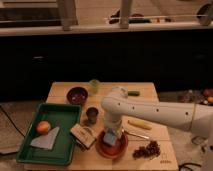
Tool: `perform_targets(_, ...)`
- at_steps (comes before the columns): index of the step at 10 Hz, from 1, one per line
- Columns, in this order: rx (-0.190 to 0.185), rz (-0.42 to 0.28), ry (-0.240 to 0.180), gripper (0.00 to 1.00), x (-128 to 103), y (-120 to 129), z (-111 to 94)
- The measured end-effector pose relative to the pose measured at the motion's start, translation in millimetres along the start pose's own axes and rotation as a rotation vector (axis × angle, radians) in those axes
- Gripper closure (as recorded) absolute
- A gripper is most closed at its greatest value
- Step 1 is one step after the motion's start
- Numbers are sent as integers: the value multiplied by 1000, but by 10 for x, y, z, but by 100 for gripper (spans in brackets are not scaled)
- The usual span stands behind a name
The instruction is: Wipe red bowl with sponge
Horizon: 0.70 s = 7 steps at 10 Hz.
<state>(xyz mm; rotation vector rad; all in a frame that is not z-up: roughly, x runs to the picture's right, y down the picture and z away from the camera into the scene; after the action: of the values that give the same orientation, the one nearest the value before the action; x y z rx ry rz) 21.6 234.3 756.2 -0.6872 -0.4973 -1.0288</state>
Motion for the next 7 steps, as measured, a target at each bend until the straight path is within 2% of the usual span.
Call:
perform_targets(3,-26,-73,-4,100,-193,-22,13)
perform_targets(5,-56,-91,-16,100,-312,123,38)
perform_targets(7,-75,-93,-25,100,-333,248,44)
